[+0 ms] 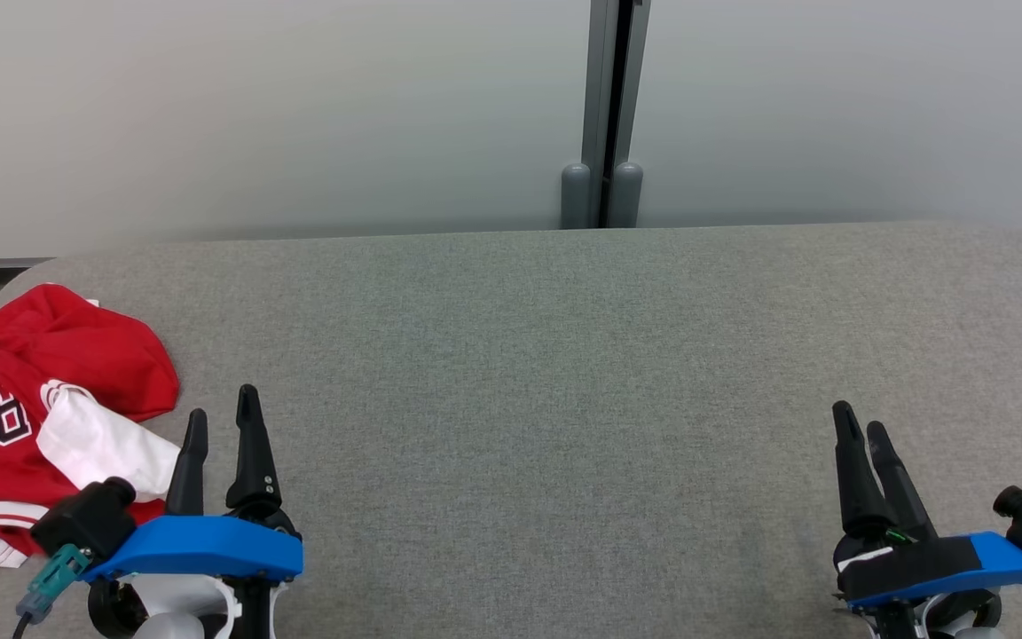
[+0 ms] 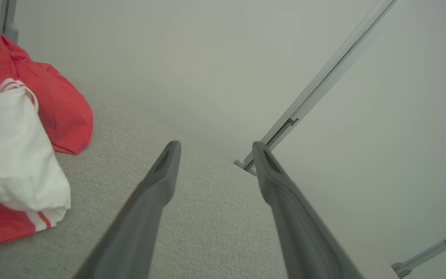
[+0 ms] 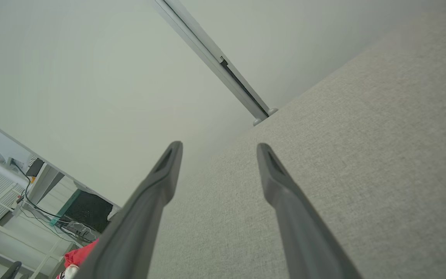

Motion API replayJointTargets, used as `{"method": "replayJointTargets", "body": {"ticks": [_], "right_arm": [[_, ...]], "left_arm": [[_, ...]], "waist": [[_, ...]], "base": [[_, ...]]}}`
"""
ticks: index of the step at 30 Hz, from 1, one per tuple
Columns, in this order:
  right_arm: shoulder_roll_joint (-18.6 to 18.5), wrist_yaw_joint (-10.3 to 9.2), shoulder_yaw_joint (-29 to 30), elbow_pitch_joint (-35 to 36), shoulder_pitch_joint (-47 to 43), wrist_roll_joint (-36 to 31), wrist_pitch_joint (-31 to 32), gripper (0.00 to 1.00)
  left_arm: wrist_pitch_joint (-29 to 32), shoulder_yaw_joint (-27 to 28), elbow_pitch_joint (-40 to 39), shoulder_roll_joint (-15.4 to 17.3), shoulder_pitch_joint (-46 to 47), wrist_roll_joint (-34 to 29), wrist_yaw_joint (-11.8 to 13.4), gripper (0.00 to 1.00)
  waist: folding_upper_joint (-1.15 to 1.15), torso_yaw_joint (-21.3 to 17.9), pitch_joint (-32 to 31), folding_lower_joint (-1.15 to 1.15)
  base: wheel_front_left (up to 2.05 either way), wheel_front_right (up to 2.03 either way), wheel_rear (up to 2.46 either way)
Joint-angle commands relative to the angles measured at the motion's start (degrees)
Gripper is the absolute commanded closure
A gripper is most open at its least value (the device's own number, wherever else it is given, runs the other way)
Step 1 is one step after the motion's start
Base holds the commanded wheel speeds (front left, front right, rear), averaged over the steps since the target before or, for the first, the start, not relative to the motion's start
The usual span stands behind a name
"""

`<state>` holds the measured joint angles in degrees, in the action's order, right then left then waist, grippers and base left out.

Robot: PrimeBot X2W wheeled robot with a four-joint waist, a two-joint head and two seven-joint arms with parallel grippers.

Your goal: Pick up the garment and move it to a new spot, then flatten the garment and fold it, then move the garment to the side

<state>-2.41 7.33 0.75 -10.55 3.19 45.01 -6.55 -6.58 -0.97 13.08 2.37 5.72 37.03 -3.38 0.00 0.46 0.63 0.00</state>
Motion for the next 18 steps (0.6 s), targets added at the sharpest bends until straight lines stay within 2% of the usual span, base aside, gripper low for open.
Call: {"method": "replayJointTargets", "body": {"ticks": [1,18], "right_arm": [[-0.4,0.15,-0.1,0.8,0.2,-1.2,-0.5,0.00],[-0.5,0.15,-0.2,0.3,0.0,-13.5,-3.1,0.00]], "left_arm": [[-0.4,-0.2,-0.4,0.5,1.5,-1.5,0.2,0.00],[-3.1,-1.1,1.5,1.3,1.8,-13.3,2.8,0.00]], "waist": [[0.00,0.0,0.0,0.00],[0.00,0.1,0.1,0.00]], "base": [[0.00,0.00,0.00],[0.00,0.00,0.00]]}}
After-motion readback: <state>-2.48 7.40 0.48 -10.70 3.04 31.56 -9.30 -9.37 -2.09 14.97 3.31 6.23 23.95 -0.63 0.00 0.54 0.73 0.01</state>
